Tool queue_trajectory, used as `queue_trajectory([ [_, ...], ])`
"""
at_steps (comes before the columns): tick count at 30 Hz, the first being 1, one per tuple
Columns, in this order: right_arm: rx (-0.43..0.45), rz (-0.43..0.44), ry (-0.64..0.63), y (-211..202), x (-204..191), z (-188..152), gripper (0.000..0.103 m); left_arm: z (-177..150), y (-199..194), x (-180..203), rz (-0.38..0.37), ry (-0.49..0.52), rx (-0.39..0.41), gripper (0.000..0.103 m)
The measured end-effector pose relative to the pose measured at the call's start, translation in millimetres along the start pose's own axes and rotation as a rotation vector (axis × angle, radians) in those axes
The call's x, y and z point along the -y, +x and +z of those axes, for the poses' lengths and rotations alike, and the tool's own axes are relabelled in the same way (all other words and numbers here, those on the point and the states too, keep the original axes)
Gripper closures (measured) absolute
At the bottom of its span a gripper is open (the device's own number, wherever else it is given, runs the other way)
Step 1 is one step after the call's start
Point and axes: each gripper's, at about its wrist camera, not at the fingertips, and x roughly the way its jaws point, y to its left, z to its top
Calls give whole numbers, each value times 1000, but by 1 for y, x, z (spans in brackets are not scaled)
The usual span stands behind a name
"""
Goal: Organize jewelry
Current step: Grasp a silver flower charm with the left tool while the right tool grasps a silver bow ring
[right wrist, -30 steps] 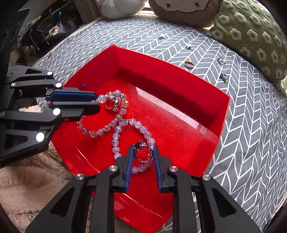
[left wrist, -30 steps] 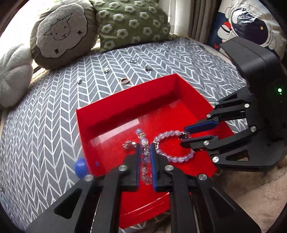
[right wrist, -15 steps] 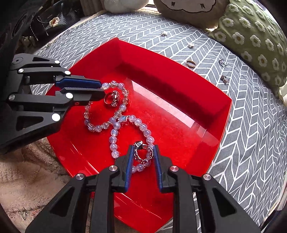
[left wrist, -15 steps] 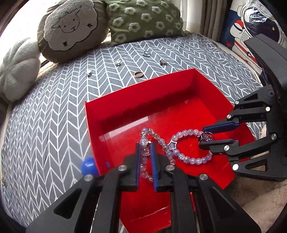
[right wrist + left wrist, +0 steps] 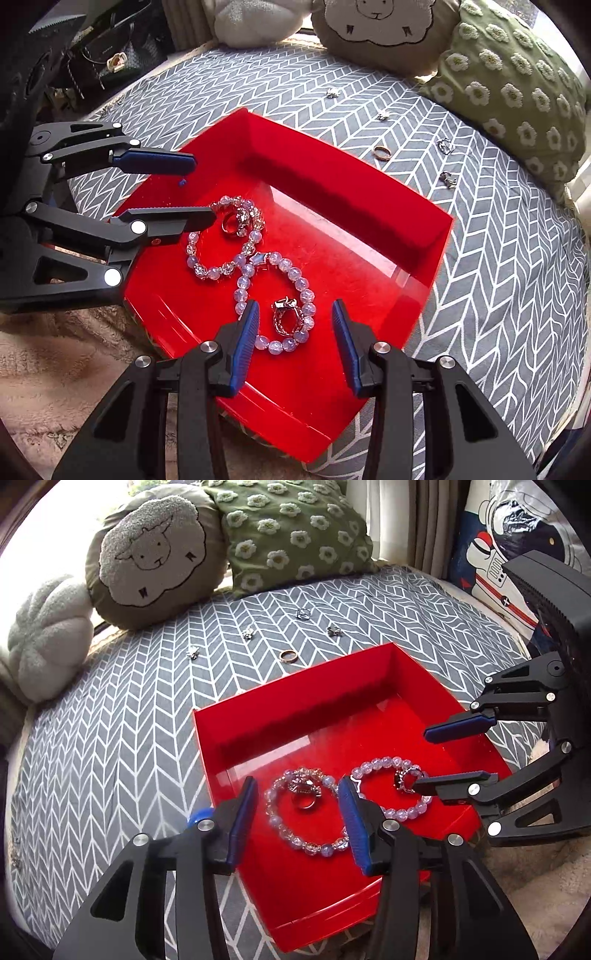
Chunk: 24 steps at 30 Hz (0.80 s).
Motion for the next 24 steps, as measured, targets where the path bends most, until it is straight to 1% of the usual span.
queue_trajectory([
  [3,9,11,16,-5,3,1,63,3,-5,-4,-6,-21,18,59],
  [4,23,12,21,-10,5,2,63,5,-9,-7,-17,-33,33,59],
  [6,76,9,52,-28,16,11,63,15,-22,-19,-40,-69,77,55],
  [8,130,5,77,-49,29,21,63,27,-38,-34,-15,-106,130,46],
  [9,158,-2,95,-61,39,29,63,35,-45,-42,-1,-118,157,44],
  [10,178,0,114,-71,48,38,63,42,-50,-49,10,-128,173,39],
  [11,191,9,133,-77,56,46,57,50,-53,-58,20,-141,183,32],
  [12,202,17,150,-82,64,53,52,57,-55,-63,24,-148,189,29],
  [13,216,20,167,-86,72,60,42,66,-55,-71,27,-153,194,22],
  [14,234,17,191,-90,82,71,34,75,-53,-77,30,-155,194,17],
  [17,225,10,249,-84,103,92,32,102,-39,-95,50,-161,171,17],
  [19,195,14,278,-71,117,106,31,116,-26,-108,46,-173,143,17],
  [21,159,12,319,-50,134,118,30,128,-8,-122,49,-210,126,17],
  [23,121,-8,357,-24,151,126,29,136,15,-135,103,-268,108,17],
  [24,107,-16,367,-13,155,129,29,140,27,-138,119,-275,95,17],
])
